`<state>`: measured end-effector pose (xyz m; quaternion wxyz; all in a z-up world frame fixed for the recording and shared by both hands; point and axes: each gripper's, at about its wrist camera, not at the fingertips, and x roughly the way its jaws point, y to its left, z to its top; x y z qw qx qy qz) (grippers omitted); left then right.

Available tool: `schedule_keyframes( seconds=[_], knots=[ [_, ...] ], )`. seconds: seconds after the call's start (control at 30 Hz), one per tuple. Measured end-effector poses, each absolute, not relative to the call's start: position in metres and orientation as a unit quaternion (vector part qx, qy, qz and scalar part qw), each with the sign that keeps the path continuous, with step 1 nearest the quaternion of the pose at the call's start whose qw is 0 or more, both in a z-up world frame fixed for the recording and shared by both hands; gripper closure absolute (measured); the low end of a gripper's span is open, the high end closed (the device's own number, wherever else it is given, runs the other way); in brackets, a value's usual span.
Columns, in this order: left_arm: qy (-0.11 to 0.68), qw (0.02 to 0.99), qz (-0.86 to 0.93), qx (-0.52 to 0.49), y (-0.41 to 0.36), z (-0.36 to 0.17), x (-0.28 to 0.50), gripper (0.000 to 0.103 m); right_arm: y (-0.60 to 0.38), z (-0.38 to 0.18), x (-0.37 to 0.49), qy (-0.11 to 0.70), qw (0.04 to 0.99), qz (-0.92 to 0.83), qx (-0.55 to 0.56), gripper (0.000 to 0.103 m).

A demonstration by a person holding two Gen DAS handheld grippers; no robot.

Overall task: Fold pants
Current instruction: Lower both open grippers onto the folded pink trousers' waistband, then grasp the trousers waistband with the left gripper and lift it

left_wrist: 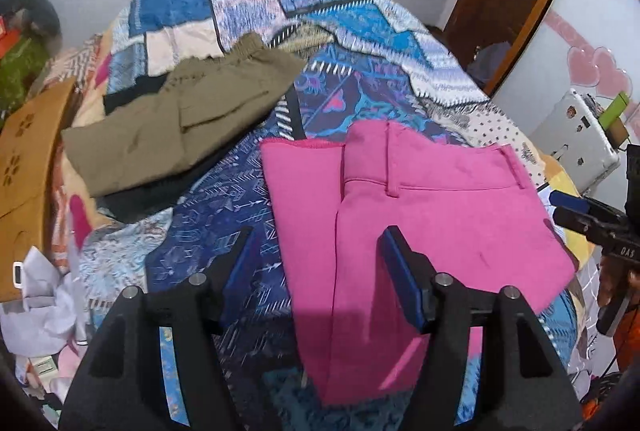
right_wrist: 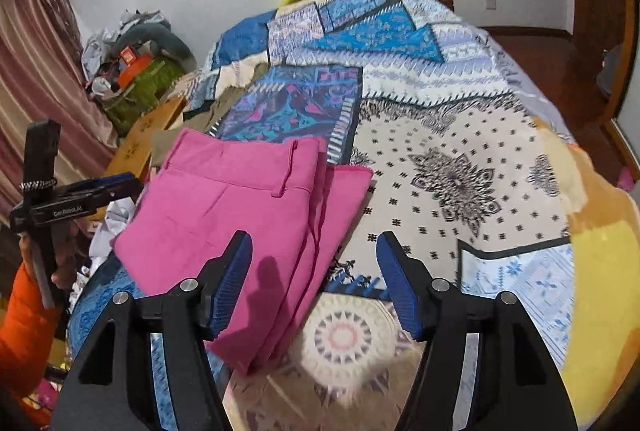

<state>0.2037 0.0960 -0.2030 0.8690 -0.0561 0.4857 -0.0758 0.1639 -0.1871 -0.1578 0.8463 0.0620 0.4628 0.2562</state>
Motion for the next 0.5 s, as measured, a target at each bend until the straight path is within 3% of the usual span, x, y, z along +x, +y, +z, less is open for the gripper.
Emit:
schedule_keyframes(
  seconds=[0.27, 0.4, 0.5],
  knots=[
    [0.516, 0.844, -0.086, -0.115, 0.102, -0.226, 0.225, 0.037, -0.181, -0.181, 0.182, 0.490, 0.824, 0.269, 0.094, 0.040],
    [0.525, 0.834, -0.096, -0.141, 0.104, -0.230, 0.230, 0.039, -0.175, -0.182, 0.188, 0.489, 0.818, 0.285, 0.102, 0.052],
    [0.527, 0.825, -0.116, -0.167, 0.107, -0.230, 0.232, 0.054, -0.169, -0.182, 0.192, 0.487, 0.818, 0.290, 0.097, 0.065]
  ],
)
